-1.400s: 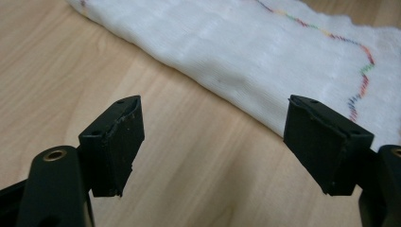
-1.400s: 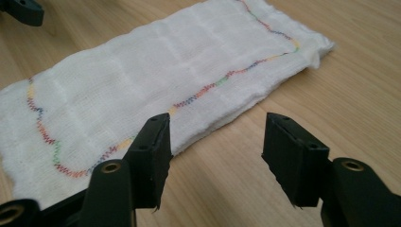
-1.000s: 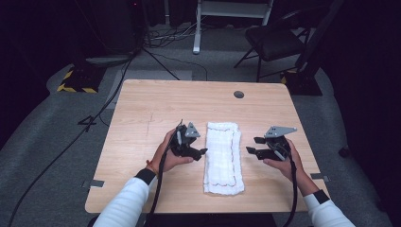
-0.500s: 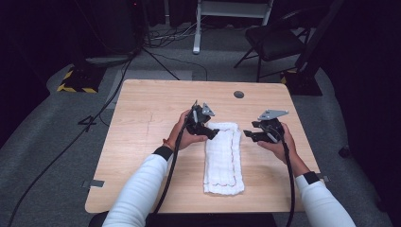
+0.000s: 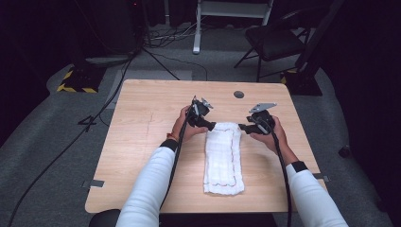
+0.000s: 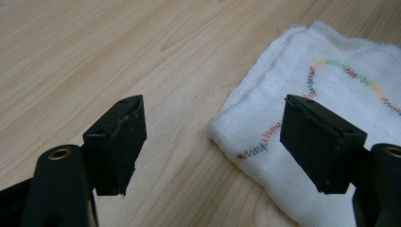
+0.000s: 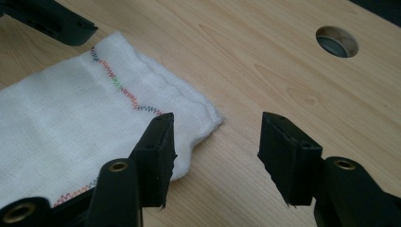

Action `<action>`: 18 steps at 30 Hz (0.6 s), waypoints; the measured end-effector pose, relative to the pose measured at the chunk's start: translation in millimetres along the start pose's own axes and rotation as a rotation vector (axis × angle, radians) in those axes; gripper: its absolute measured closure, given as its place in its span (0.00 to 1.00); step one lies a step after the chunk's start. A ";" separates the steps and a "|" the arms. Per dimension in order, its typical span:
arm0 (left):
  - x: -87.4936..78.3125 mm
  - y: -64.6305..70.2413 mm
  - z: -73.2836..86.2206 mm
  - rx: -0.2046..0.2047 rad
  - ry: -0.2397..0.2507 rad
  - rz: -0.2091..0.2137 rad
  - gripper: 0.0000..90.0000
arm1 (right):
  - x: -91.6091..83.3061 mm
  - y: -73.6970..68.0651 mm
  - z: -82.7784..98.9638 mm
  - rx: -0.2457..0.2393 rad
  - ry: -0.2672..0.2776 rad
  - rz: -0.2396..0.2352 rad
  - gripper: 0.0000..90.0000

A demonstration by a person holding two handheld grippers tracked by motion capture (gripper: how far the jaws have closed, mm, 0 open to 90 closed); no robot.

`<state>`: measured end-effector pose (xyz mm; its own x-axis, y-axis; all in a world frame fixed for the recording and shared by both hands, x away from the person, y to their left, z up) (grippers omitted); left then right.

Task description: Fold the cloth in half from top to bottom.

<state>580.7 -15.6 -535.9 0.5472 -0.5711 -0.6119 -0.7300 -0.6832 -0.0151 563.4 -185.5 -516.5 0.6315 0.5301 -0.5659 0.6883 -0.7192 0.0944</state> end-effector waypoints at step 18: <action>23.2 12.2 19.4 -0.019 -0.055 0.021 0.25 | 35.6 -10.6 7.7 0.031 -0.063 -0.012 0.50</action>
<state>576.5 -28.3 -565.6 0.5079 -0.5600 -0.6545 -0.7328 -0.6803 0.0134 575.8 -162.5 -543.9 0.5988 0.5102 -0.6174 0.6836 -0.7272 0.0621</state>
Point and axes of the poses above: each handheld gripper's, and its own axes: x roughly forward along the jaws, z roughly out of its underside, y roughly to its right, the point moved 10 cm from there along x, roughly forward along the jaws, and after that the axes turned 11 degrees about y, right-handed, at the moved point
